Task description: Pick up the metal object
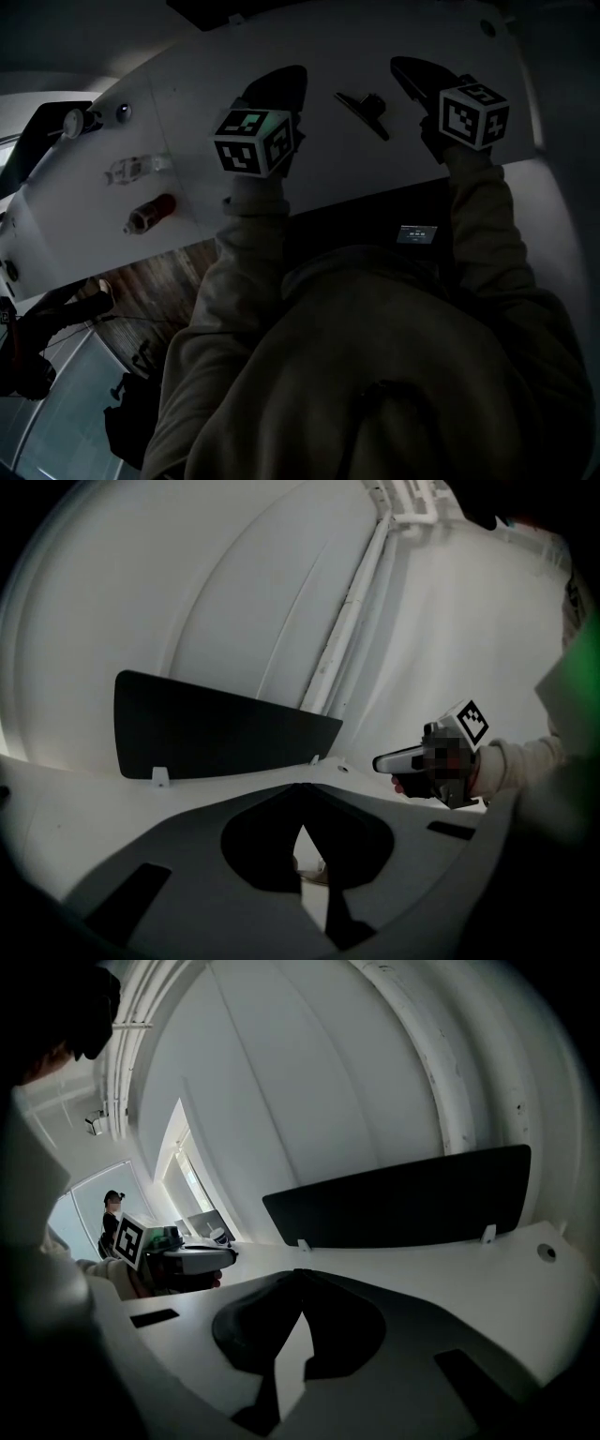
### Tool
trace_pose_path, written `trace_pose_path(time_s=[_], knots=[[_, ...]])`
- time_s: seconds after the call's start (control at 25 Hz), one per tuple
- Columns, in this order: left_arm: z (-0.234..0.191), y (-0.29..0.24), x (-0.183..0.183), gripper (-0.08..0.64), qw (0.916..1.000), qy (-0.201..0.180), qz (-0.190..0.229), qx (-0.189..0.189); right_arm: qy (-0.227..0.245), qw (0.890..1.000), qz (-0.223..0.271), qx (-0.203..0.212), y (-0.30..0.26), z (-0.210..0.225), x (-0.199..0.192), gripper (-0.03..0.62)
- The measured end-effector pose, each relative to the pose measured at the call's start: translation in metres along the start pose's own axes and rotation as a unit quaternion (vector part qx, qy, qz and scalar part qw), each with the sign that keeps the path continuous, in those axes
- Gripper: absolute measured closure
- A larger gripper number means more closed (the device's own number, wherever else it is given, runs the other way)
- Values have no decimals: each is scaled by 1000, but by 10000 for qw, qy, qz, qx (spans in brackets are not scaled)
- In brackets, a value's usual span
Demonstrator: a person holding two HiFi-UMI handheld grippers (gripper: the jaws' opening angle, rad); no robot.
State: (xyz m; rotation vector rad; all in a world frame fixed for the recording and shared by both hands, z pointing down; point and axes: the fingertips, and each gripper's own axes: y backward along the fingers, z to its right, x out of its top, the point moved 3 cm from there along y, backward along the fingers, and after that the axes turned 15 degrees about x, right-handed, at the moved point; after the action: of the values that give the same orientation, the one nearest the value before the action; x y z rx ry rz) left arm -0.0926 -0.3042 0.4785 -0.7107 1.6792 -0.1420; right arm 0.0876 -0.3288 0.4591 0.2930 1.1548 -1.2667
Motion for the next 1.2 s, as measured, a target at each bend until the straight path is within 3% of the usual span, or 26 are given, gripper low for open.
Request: trace_pose_path(time_s=[0.64, 1.2], knots=[[5, -21, -68, 557, 9983, 182, -539, -93, -439, 9984, -340, -84, -16, 19, -74, 572], [15, -37, -125, 557, 9944, 229, -999, -246, -1081, 9923, -438, -404, -19, 45, -149, 571]])
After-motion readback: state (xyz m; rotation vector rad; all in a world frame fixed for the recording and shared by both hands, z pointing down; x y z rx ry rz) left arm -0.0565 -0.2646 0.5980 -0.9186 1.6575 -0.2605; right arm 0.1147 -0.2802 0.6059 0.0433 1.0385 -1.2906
